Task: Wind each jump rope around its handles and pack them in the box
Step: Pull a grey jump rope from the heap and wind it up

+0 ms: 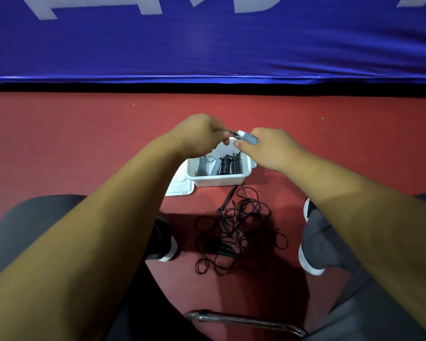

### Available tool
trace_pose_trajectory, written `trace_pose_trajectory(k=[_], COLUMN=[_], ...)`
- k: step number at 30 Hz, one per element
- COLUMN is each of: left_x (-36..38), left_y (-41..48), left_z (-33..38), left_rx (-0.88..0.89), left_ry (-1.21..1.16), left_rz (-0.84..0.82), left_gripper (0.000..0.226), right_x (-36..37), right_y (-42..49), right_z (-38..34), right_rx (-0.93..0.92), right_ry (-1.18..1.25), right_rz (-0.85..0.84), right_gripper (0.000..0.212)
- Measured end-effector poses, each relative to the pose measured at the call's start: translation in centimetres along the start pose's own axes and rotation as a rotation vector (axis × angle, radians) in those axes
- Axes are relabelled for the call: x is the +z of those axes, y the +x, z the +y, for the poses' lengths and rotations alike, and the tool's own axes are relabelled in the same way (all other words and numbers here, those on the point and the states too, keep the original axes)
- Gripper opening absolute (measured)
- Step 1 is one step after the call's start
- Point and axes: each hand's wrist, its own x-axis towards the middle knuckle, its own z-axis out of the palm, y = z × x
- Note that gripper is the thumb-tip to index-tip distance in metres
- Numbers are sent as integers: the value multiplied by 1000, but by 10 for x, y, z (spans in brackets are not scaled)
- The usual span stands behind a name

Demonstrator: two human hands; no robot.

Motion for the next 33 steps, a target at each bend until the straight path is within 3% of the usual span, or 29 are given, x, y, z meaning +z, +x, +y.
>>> trace_pose_trajectory(k=[6,10,15,24,27,31,33], left_x=[4,12,19,8,2,-7,-9], left_y=[4,8,14,22,25,39,53], left_z=[-12,-14,-18,-26,-29,-30,-38], left_rx=[-83,-155,-275,-248,-261,-282,-303], left_ry=[10,-52,-336,-397,-456,-506,-649], left_rz=[53,108,227,338,326,258,310], left_gripper=[21,21,29,45,43,39,33], right_x=[3,5,6,0,-3,-9,-8], right_y=[-2,-1,7,17,25,43,57], right_z=[-7,-7,-5,-10,-15,-26,-34], right_rx=[-19,-23,15,-33,-12,30,61], right_ry=[115,186,212,386,463,444,444], right_rz=[-111,-108,-59,-39,-133,-134,-141], right_gripper=[25,35,43,50,51,53,51])
